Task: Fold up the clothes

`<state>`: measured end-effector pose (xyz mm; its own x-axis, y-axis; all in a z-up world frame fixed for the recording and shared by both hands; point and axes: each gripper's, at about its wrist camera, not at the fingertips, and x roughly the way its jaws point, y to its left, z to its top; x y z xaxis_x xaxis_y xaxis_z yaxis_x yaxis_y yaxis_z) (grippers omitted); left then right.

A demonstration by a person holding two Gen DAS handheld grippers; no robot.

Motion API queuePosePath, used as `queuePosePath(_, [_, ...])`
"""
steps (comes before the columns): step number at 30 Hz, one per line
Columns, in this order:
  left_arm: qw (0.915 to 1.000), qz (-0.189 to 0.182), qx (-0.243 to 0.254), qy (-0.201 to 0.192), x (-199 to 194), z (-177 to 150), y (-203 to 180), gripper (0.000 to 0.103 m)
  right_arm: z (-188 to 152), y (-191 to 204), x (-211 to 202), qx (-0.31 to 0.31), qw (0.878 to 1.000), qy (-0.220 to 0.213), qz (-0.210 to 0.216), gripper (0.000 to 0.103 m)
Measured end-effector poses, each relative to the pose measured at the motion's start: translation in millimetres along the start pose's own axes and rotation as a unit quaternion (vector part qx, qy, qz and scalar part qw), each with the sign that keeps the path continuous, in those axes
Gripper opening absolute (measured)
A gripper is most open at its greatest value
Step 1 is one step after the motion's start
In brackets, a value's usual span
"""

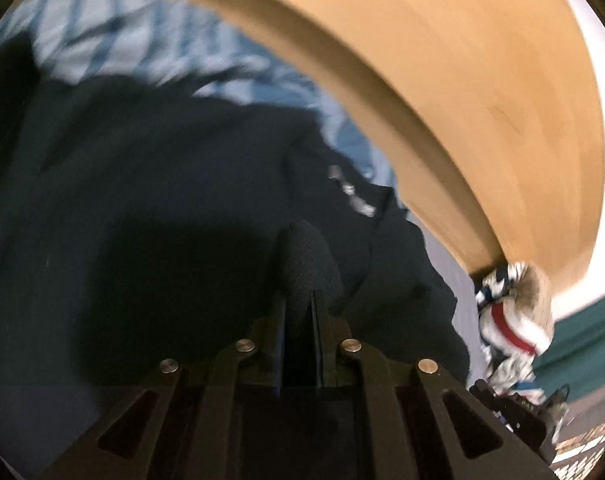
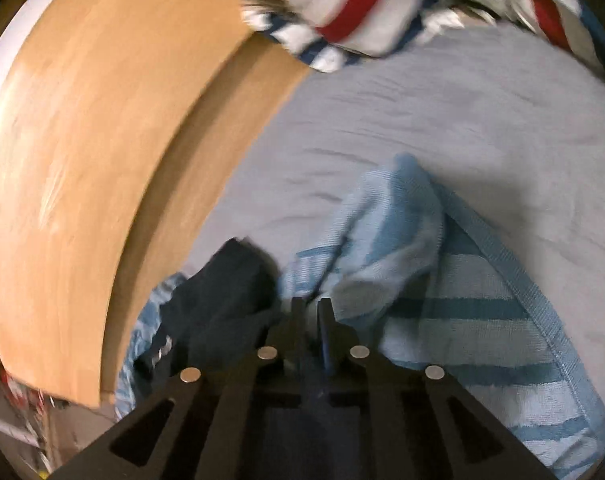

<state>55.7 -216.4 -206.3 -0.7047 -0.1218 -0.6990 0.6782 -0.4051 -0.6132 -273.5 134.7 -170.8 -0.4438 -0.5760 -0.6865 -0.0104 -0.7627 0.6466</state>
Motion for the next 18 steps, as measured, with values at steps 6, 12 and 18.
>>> queuePosePath(6, [0.9980, -0.021, -0.055, -0.025, -19.2, 0.8, 22.6, 0.066, -14.3, 23.9, 26.8, -0.025, 0.996, 0.079, 0.027, 0.050])
queuePosePath(12, [0.9978, -0.012, -0.012, -0.065, -43.3, 19.9, 23.8, 0.067, -20.4, 25.5, 27.9, -0.023, 0.997, 0.057, -0.039, 0.041])
queuePosePath(18, [0.9959, 0.016, 0.085, -0.028, -29.1, 39.1, 3.2, 0.067, -77.9, 97.8, 31.4, -0.230, 0.964, 0.131, -0.002, 0.039])
